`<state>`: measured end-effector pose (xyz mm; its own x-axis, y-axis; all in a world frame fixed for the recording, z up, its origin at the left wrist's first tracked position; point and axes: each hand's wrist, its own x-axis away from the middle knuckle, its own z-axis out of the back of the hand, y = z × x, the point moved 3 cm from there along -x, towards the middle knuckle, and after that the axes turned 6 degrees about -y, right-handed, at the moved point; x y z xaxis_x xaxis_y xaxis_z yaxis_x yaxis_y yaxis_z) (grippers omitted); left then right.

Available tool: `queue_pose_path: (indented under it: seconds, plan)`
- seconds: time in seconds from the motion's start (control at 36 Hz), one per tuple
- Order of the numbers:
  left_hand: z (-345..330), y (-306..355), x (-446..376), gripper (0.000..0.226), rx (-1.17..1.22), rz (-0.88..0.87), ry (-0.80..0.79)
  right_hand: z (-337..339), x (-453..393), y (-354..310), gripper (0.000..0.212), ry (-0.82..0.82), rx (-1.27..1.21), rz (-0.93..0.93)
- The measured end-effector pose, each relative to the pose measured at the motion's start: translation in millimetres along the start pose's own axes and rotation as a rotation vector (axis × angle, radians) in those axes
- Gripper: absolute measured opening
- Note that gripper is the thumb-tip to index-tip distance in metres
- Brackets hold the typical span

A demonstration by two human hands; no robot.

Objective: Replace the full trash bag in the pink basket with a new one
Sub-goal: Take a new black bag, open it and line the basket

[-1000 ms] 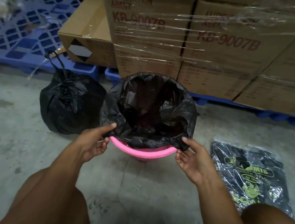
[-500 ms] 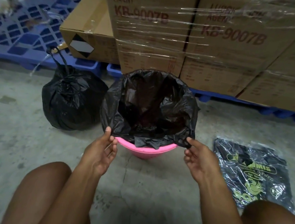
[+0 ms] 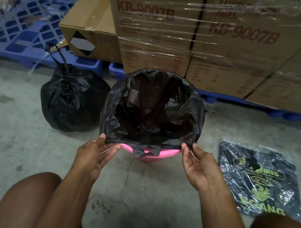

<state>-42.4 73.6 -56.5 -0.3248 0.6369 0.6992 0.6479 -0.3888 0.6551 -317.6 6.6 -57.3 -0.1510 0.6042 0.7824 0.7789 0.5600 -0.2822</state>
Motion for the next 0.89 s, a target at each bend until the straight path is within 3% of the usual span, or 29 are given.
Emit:
queue_pose_path:
  seconds: [0.22,0.39,0.5,0.56,0.61,0.72,0.83,0.89]
  plan:
    - [-5,-12,11,0.013,0.114,0.040,0.097,-1,5,-6,0.017,0.023,-0.066,0.071]
    - [-17,-11,18,0.013,0.152,0.097,0.153,3,5,-1,0.013,-0.049,-0.194,0.029]
    - [-30,-19,15,0.020,0.292,0.164,0.029,10,-6,11,0.007,-0.107,-0.274,0.010]
    - [-36,-24,12,0.038,0.385,0.115,-0.107,12,-15,16,0.014,-0.177,-0.329,0.030]
    - [-37,-31,9,0.054,0.440,0.054,-0.201,13,-24,17,0.002,-0.241,-0.356,0.049]
    - [-29,-45,0,0.046,0.434,-0.021,-0.347,20,-35,20,0.024,-0.341,-0.358,0.081]
    - [-22,-58,-12,0.034,0.496,-0.005,-0.410,15,-39,22,0.006,-0.311,-0.301,0.112]
    - [-22,-62,-16,0.032,0.533,0.014,-0.414,14,-45,21,0.010,-0.270,-0.246,0.133]
